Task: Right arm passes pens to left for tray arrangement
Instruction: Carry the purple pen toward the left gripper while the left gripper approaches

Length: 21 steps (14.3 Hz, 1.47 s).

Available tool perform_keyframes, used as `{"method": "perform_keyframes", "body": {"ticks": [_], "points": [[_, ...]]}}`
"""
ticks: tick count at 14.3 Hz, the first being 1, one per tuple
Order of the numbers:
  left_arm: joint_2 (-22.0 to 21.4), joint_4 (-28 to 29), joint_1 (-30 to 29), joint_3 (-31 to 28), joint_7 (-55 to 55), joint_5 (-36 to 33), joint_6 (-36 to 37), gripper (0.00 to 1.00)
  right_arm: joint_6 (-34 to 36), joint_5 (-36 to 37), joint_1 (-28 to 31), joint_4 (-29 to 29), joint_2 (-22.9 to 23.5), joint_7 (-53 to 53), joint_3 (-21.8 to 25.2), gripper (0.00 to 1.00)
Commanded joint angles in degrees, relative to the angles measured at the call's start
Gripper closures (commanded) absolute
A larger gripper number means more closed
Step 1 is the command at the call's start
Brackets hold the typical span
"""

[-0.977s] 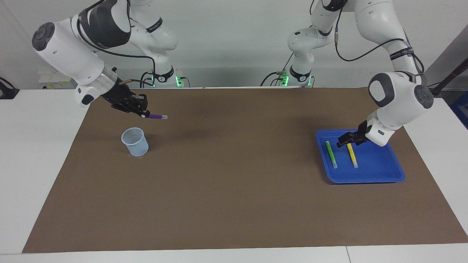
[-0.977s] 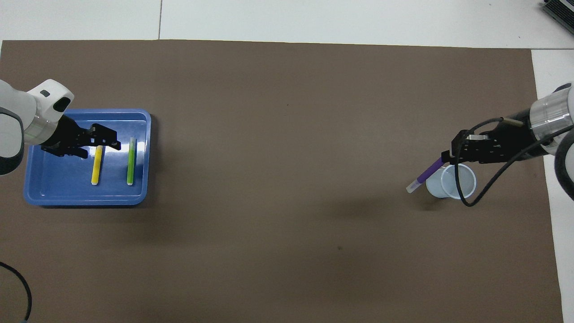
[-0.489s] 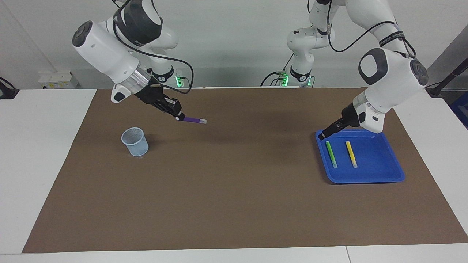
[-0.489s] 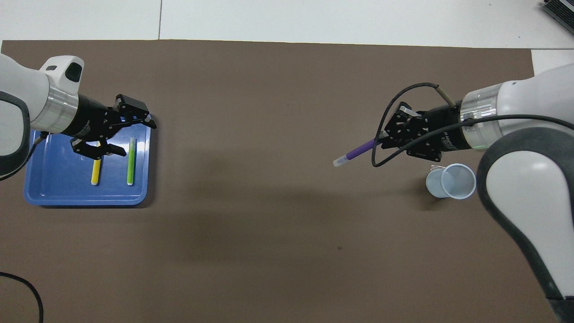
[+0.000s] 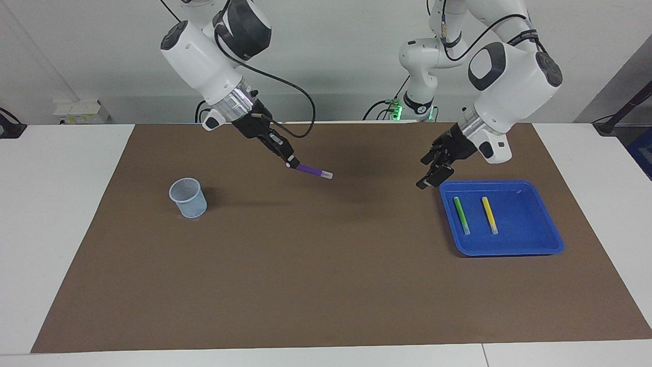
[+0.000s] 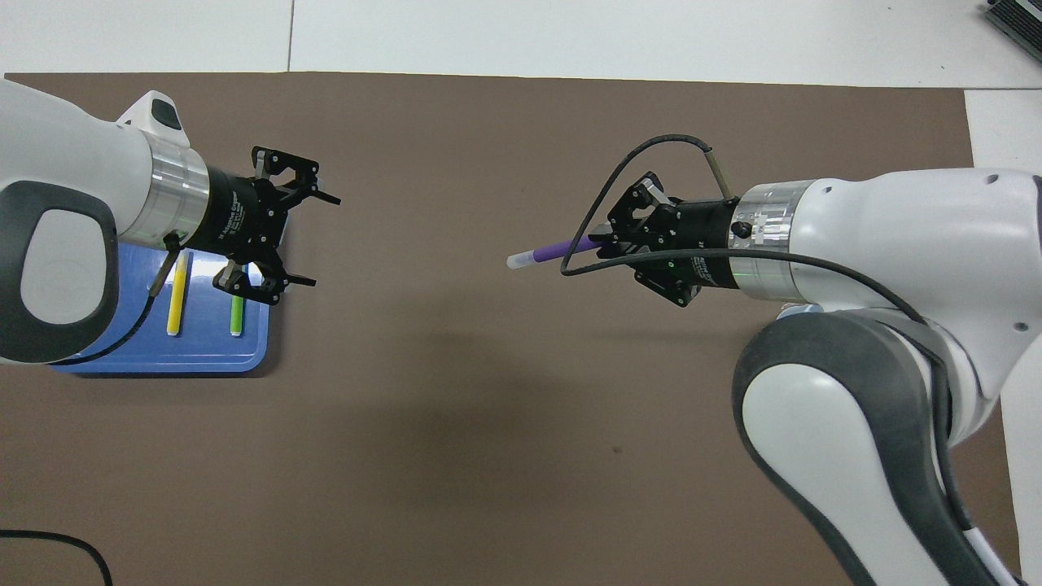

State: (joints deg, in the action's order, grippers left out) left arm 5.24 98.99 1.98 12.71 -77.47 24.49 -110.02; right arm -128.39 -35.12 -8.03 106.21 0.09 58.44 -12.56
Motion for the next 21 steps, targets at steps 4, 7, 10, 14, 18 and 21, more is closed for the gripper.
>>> {"method": "perform_keyframes", "body": {"ticks": [4, 7, 10, 14, 18, 21], "points": [[-4.18, 5.42, 7.06, -0.84, -23.92, 1.09, -10.29, 0.0, -15.73, -2.06, -6.47, 5.41, -2.11, 11.33, 0.08, 1.0], [-4.54, 5.43, 10.14, -0.93, -31.32, 1.09, -13.8, 0.0, -19.43, -2.06, -7.97, 6.72, -2.2, 12.4, 0.08, 1.0], [-4.1, 5.51, 13.65, -0.93, -34.68, 0.92, -20.13, 0.0, -19.44, -2.06, -7.97, 6.9, -2.2, 12.4, 0.08, 1.0], [-3.66, 6.12, 16.39, -0.67, -24.61, 0.3, -25.07, 0.0, -19.44, -2.06, -7.97, 6.9, -2.29, 12.23, 0.08, 1.0], [-3.13, 7.97, 18.41, -0.75, -24.57, 0.56, -29.0, 0.0, -19.53, -2.06, -7.97, 6.9, -2.2, 11.7, 0.17, 1.0], [-2.34, 9.03, 19.46, -0.67, -25.18, 0.56, -32.36, 0.01, -19.44, -2.06, -7.88, 6.9, -2.2, 11.53, 0.17, 1.0]]}}
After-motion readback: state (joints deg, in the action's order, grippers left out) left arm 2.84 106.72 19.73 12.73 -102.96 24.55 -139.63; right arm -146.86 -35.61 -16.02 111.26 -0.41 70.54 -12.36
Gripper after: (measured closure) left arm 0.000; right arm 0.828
